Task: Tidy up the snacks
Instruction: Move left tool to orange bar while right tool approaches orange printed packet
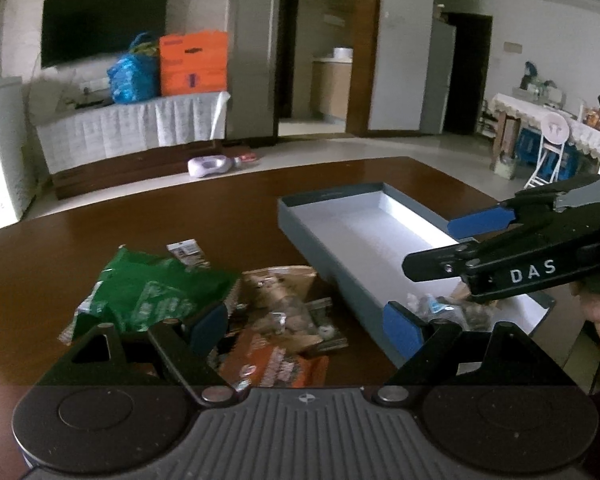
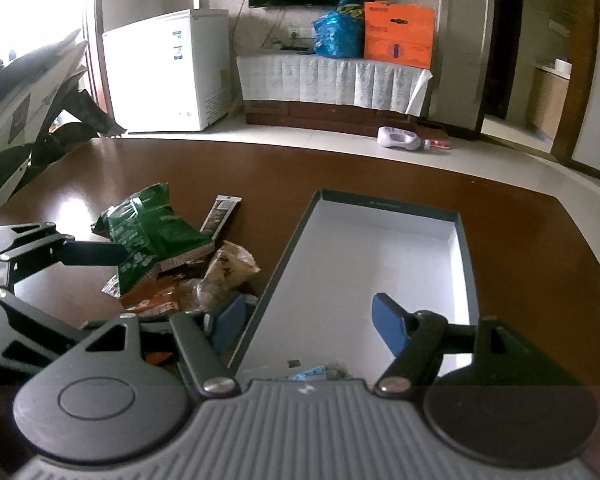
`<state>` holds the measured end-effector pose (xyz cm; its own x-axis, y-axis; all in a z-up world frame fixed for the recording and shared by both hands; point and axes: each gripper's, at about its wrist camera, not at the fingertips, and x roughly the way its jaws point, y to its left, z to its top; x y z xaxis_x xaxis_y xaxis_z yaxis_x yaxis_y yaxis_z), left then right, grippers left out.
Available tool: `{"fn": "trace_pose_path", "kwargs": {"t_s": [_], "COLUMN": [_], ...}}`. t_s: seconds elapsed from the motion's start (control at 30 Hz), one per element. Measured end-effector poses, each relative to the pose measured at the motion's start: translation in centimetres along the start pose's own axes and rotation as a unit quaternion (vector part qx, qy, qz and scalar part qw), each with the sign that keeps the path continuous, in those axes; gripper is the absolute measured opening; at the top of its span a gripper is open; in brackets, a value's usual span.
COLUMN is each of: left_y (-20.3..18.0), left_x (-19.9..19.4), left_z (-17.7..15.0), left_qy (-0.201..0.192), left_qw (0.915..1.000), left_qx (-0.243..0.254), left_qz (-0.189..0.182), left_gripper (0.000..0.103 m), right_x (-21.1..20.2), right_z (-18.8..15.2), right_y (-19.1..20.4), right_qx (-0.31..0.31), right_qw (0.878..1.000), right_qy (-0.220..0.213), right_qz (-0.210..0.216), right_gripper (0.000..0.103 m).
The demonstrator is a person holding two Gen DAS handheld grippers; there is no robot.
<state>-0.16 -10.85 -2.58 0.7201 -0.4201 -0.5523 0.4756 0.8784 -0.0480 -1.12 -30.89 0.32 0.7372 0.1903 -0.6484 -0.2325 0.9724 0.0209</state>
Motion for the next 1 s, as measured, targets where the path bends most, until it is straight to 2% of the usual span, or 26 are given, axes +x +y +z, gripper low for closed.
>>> {"fn": "trace_pose_path", "kwargs": {"t_s": [0.6, 1.0], "left_y": [3.0, 3.1], "left_x": [-2.4, -1.6], "left_z": [-1.5, -3.5], "left_qy": [0.003, 0.04], "left_qw": [0.9998, 0.9991], "left_qx": [-0.012, -0.008], "left_qz": [0.018, 0.015], "left_gripper": [0.085, 0.085], "right_x": [0.7, 1.4], "right_z": [0.2, 0.6], "right_y": [2.1, 4.0], "right_qx": [-0.023, -0.047], "right_qw": [1.0, 0.998], "right_qy": [0.005, 0.01], "right_qz": [0.017, 0.034], "right_gripper": [0.073, 0.073]}}
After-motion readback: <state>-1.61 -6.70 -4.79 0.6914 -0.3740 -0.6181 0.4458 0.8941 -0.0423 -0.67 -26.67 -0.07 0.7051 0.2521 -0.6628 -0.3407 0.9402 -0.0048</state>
